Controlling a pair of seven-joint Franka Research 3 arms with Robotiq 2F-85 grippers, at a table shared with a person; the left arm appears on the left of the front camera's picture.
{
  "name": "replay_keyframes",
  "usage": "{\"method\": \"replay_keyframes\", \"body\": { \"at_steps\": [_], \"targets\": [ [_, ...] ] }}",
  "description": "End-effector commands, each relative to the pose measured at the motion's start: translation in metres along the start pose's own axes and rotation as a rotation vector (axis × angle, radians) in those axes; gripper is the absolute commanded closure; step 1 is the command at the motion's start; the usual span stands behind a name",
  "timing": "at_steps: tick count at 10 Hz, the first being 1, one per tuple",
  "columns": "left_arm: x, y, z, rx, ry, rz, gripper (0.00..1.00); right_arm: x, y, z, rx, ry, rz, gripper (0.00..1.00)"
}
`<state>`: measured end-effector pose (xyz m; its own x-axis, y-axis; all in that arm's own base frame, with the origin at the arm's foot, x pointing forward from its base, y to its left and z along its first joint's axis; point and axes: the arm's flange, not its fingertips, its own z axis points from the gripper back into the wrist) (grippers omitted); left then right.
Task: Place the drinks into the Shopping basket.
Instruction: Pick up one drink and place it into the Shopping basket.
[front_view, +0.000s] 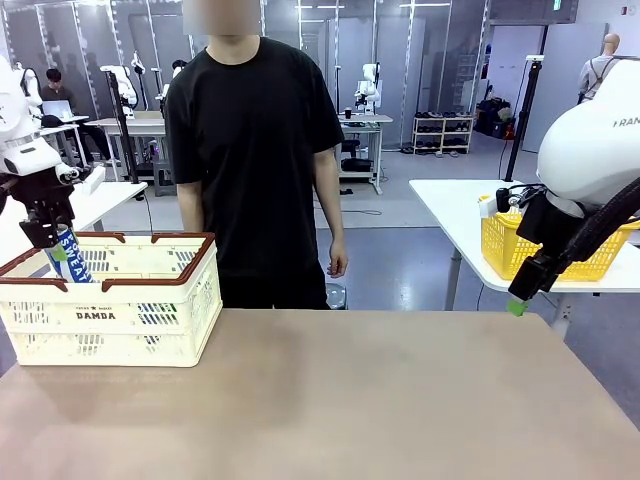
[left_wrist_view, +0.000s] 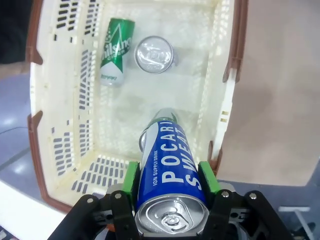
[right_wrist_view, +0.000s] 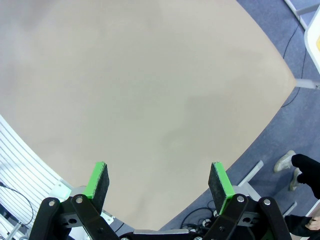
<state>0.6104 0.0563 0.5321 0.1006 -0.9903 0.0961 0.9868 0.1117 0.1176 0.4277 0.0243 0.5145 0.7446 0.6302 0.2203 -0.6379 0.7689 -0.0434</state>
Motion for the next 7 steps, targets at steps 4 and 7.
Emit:
{"method": "replay_keyframes", "body": {
  "at_steps": [4, 7],
  "targets": [
    [-0.007, 0.033, -0.036, -0.117, -0.046, -0.015, 0.42, -0.002, -0.001, 0.001, -0.001, 0.002, 0.016, 0.00],
    [-0.018, 0.049, -0.046, -0.137, -0.070, 0.006, 0.42, -0.002, -0.001, 0.001, -0.001, 0.002, 0.016, 0.00]
  ]
}}
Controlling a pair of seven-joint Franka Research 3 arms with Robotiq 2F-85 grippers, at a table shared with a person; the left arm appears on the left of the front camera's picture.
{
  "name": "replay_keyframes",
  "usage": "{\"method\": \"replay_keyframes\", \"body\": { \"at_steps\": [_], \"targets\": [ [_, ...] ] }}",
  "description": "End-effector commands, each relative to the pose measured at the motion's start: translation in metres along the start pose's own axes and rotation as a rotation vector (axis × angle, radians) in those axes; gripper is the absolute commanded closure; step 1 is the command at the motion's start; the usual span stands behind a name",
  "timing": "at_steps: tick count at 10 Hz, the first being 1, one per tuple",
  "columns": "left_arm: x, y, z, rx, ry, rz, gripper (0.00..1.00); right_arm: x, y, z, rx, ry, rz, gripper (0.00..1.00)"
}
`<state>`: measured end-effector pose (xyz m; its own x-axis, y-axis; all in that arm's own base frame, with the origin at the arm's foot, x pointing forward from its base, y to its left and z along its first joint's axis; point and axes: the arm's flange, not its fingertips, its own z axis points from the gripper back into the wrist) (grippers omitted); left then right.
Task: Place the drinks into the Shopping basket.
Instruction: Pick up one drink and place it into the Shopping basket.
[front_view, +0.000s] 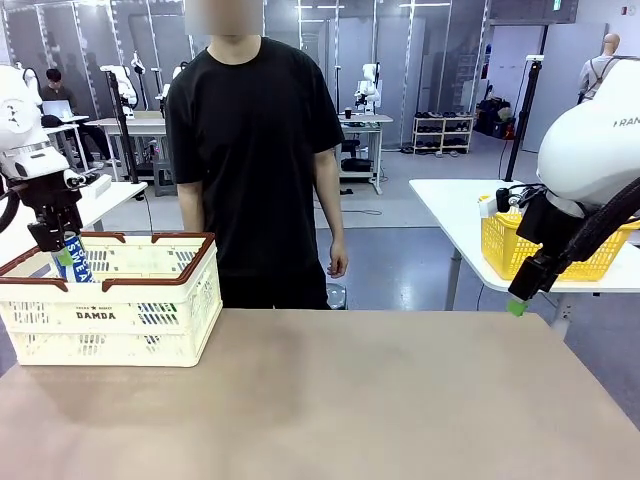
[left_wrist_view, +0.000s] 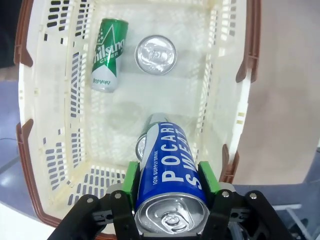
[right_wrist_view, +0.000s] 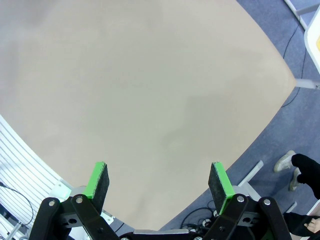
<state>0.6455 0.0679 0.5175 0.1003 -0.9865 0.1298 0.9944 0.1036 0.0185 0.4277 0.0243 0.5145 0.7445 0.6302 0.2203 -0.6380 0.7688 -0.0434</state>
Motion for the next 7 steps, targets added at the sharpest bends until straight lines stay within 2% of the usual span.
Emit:
{"method": "replay_keyframes", "body": {
  "at_steps": [1, 3, 7],
  "targets": [
    [-0.010, 0.021, -0.028, -0.048, -0.034, -0.002, 0.42, -0.002, -0.001, 0.001, -0.001, 0.002, 0.016, 0.00],
    [-0.006, 0.021, -0.024, -0.019, -0.055, -0.015, 0.42, -0.002, -0.001, 0.001, -0.001, 0.002, 0.016, 0.00],
    [0.013, 0.006, 0.005, 0.025, -0.014, -0.035, 0.42, -0.002, -0.001, 0.001, -0.001, 0.002, 0.016, 0.00]
  ]
}}
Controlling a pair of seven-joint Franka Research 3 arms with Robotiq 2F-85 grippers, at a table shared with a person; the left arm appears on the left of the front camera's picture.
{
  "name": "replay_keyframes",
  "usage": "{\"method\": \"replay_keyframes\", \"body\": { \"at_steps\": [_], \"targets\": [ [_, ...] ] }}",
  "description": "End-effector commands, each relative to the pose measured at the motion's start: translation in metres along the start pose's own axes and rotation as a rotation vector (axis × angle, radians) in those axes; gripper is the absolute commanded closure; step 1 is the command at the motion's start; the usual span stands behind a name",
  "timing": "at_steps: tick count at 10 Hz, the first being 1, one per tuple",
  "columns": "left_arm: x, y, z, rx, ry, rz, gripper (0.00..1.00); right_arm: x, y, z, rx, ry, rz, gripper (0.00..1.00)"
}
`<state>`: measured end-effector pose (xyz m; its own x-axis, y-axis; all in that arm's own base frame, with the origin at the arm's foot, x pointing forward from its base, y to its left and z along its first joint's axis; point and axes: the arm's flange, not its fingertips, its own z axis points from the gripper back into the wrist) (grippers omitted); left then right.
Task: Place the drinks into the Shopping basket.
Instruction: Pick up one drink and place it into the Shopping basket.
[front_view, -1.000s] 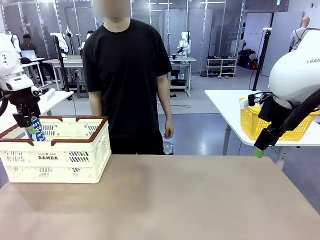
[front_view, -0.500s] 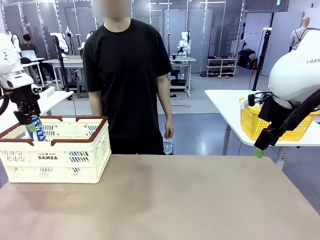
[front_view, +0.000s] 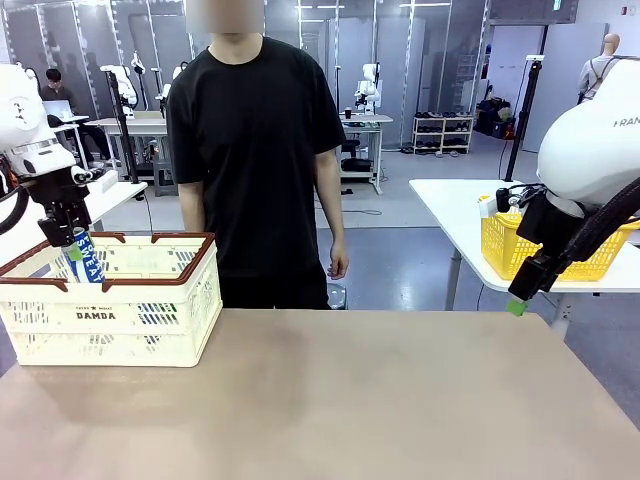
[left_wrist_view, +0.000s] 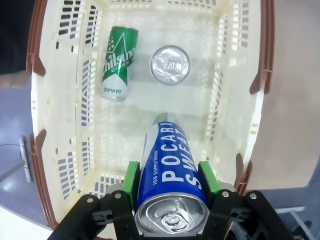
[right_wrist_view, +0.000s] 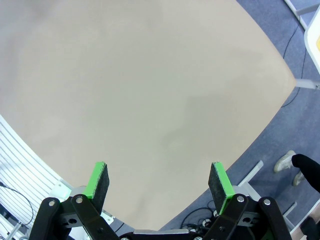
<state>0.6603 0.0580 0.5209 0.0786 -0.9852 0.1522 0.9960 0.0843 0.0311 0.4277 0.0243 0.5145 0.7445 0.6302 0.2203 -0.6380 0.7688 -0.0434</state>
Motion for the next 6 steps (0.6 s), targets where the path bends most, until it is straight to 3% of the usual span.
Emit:
{"method": "replay_keyframes", "body": {
  "at_steps": [1, 6],
  "targets": [
    [0.003, -0.008, 0.006, 0.013, 0.024, -0.009, 0.42, -0.002, -0.001, 0.001, -0.001, 0.002, 0.016, 0.00],
    [0.014, -0.014, 0.040, 0.087, 0.040, -0.023, 0.42, -0.002, -0.001, 0.001, -0.001, 0.002, 0.016, 0.00]
  ]
}}
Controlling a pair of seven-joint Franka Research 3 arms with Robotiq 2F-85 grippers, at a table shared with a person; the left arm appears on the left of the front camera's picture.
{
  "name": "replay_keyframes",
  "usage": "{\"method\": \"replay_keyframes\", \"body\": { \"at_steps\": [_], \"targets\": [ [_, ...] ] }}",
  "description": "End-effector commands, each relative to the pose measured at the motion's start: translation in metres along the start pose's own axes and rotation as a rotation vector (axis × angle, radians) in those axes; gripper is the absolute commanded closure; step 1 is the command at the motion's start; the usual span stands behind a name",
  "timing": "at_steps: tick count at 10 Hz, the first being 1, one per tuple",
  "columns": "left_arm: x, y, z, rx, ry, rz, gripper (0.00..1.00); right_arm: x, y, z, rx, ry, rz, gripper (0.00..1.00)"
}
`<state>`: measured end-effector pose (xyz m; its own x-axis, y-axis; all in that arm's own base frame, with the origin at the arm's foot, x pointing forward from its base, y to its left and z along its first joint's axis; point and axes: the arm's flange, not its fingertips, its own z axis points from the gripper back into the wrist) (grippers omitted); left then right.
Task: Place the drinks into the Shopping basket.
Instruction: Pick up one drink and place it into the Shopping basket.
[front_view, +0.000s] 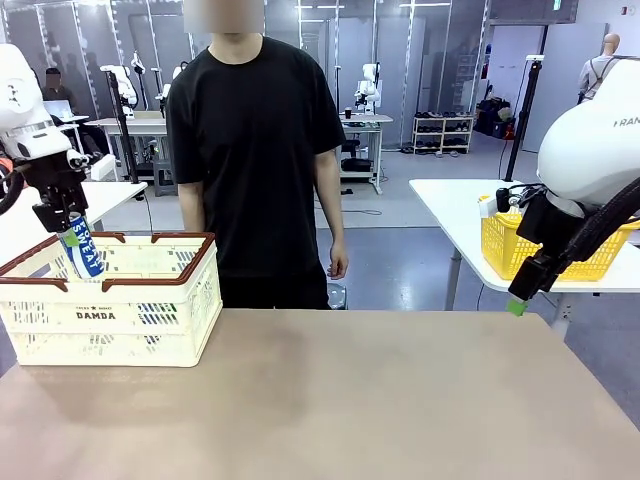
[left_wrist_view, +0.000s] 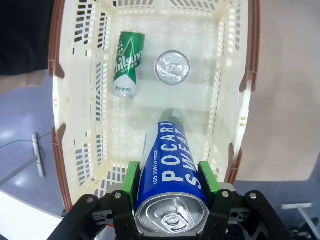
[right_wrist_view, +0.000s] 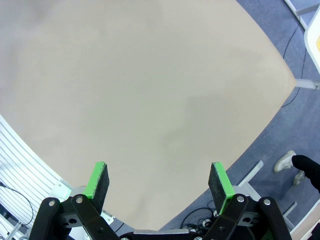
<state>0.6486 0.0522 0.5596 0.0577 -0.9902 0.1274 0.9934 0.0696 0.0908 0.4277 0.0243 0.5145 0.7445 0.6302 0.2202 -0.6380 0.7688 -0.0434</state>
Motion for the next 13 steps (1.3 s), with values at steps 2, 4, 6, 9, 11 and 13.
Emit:
{"method": "replay_keyframes", "body": {
  "at_steps": [2, 4, 6, 9, 11, 13],
  "targets": [
    [0.011, 0.008, 0.012, 0.057, 0.023, 0.010, 0.42, -0.002, -0.001, 0.001, -0.001, 0.002, 0.016, 0.00],
    [0.019, 0.022, 0.008, 0.070, 0.058, 0.034, 0.42, -0.002, -0.001, 0.001, -0.001, 0.002, 0.016, 0.00],
    [0.024, 0.037, 0.001, 0.061, 0.056, 0.049, 0.42, -0.002, -0.001, 0.001, -0.001, 0.002, 0.016, 0.00],
    [0.032, 0.049, -0.020, 0.026, 0.024, 0.038, 0.42, -0.002, -0.001, 0.001, -0.001, 0.002, 0.016, 0.00],
    [0.034, 0.053, -0.037, -0.004, 0.047, 0.052, 0.42, -0.002, -0.001, 0.001, -0.001, 0.002, 0.016, 0.00],
    [0.031, 0.054, -0.052, -0.022, 0.063, 0.062, 0.42, -0.002, -0.001, 0.001, -0.001, 0.002, 0.016, 0.00]
  ]
}}
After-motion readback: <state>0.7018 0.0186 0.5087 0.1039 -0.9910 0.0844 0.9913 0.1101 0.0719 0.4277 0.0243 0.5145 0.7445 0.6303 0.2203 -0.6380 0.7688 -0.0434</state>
